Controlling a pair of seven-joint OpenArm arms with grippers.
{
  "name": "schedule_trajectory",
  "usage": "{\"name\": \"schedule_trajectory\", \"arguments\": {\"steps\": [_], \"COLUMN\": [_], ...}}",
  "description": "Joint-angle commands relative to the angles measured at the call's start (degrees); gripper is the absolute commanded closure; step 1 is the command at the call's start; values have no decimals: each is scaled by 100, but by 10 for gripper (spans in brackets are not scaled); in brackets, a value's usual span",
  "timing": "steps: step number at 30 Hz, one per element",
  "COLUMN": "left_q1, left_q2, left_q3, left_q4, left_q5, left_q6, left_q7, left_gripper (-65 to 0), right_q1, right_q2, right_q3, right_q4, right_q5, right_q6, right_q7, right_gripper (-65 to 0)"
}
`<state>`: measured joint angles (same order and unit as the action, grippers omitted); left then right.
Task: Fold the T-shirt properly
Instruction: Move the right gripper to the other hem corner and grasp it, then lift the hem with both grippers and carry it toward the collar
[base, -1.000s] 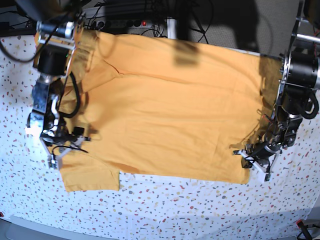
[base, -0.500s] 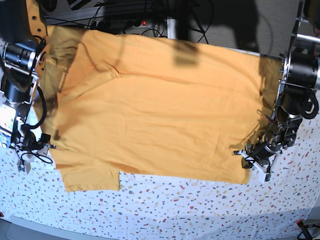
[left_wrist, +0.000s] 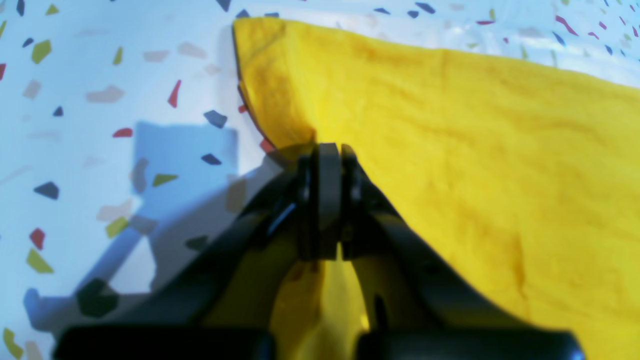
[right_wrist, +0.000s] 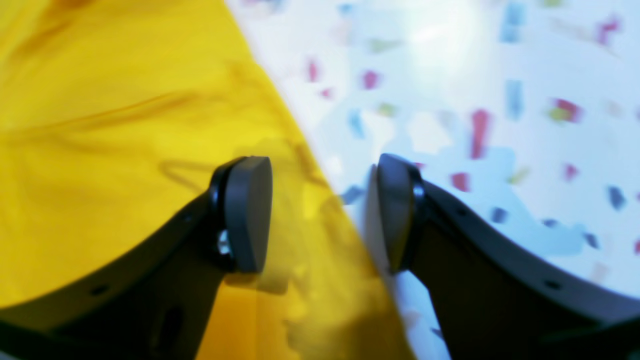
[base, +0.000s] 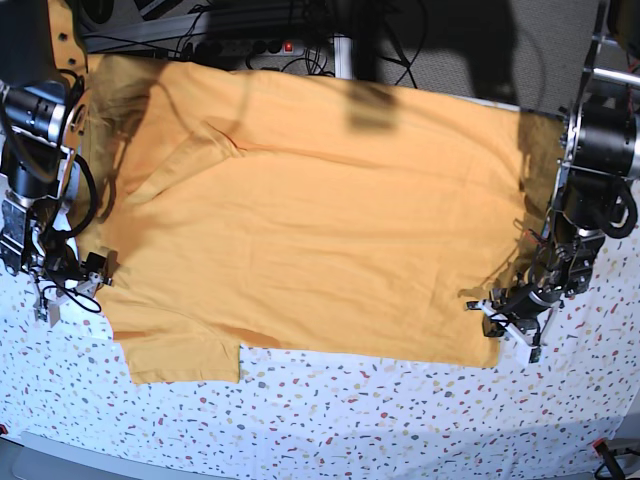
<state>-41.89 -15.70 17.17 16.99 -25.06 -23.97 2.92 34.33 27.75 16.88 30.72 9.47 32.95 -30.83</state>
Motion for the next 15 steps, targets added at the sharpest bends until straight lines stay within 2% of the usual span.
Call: {"name": "schedule_trajectory", "arguments": {"steps": [1, 7, 9, 15], "left_q1": [-192, -192, -192, -192], "left_q2": [-52, -50, -52, -52], "left_q3": [-22, -22, -22, -22], "left_q4": [74, 74, 74, 74], "left_q5": [-48, -48, -48, -48], "left_q6": [-11, -11, -11, -11], "left_q7": [-170, -190, -245, -256], "left_gripper": [0, 0, 0, 0], "right_q1": [151, 151, 151, 153], "right_q2": [48, 50, 50, 50], "right_q3": [9, 9, 9, 9], "right_q4": [44, 44, 44, 44], "right_q5": [144, 146, 146, 146], "right_q6": [190, 264, 264, 262], "right_q7": [-33, -76, -107, -103], "right_gripper": [-335, -329, -262, 0]}}
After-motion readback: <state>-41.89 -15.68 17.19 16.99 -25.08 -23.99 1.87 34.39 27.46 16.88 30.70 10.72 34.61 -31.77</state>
